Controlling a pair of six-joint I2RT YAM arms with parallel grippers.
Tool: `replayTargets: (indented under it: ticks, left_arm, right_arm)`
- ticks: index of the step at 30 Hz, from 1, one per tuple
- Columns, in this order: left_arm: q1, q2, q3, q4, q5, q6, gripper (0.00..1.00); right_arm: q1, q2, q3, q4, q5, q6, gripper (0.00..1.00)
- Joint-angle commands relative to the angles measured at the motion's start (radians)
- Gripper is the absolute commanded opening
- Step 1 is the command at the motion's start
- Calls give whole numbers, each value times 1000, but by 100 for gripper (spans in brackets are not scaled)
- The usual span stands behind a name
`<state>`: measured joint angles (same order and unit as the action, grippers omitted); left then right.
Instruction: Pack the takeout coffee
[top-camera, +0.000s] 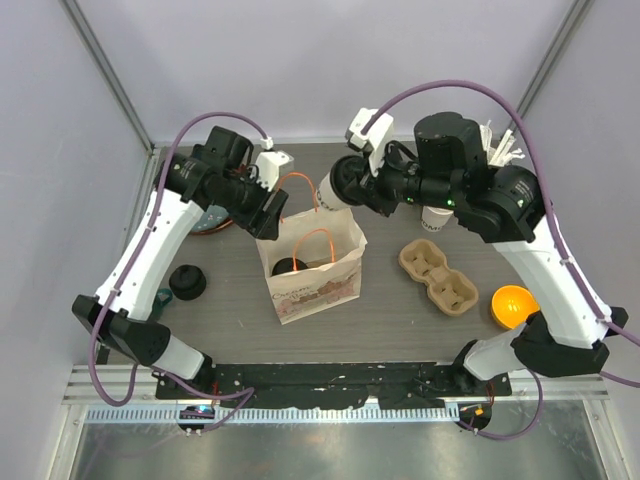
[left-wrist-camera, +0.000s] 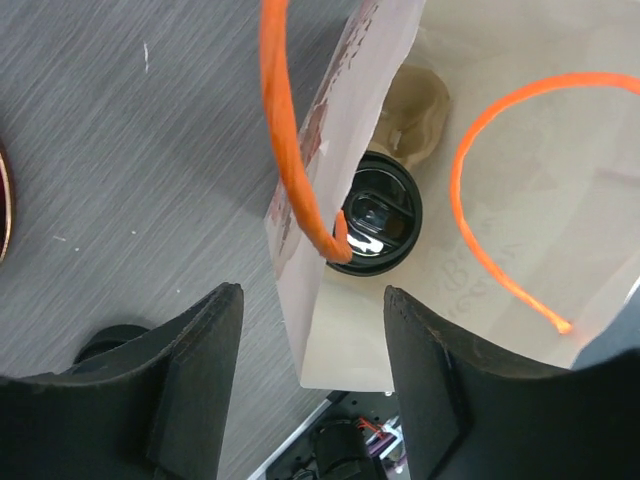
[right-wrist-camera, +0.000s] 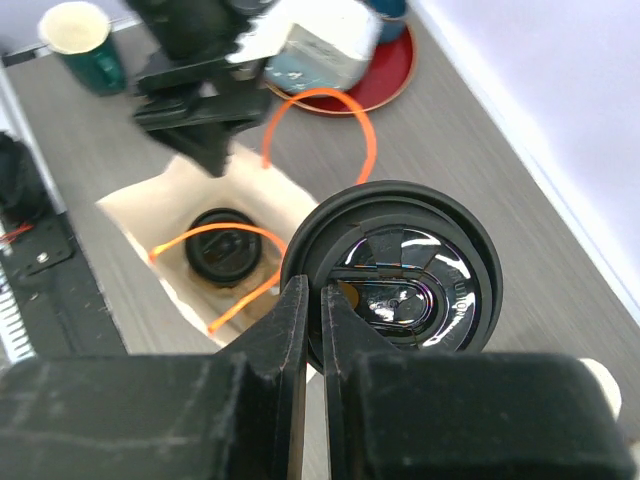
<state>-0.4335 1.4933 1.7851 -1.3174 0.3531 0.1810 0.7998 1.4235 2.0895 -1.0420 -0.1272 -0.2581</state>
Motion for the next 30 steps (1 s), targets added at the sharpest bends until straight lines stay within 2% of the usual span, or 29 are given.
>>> replayTargets:
  ticks: [1, 5, 6, 10, 14, 26, 30]
  left_arm:
    - [-8, -15, -7, 69, -46, -17, 59]
    - [-20, -7, -16, 72, -42, -15, 44]
    - [-21, -7, -16, 70, -37, -15, 36]
    - [-25, -4, -24, 76, -17, -11, 21]
    - [-25, 2, -16, 73, -14, -8, 0]
    - [-24, -2, -32, 107, -17, 12, 0]
    - [-25, 2, -32, 112, -16, 8, 0]
  right_arm:
    - [35, 32, 6, -73, -60, -1, 1]
    - [36, 49, -54, -78, -101, -20, 1]
    - [36, 60, -75, -79, -121, -24, 1]
    - [36, 86, -132, -61, -169, -47, 1]
    - [36, 143, -141, -67, -198, -63, 1]
    - [41, 233, -293, -1, -195, -131, 1]
    - [93, 181, -454, 88, -167, -233, 1]
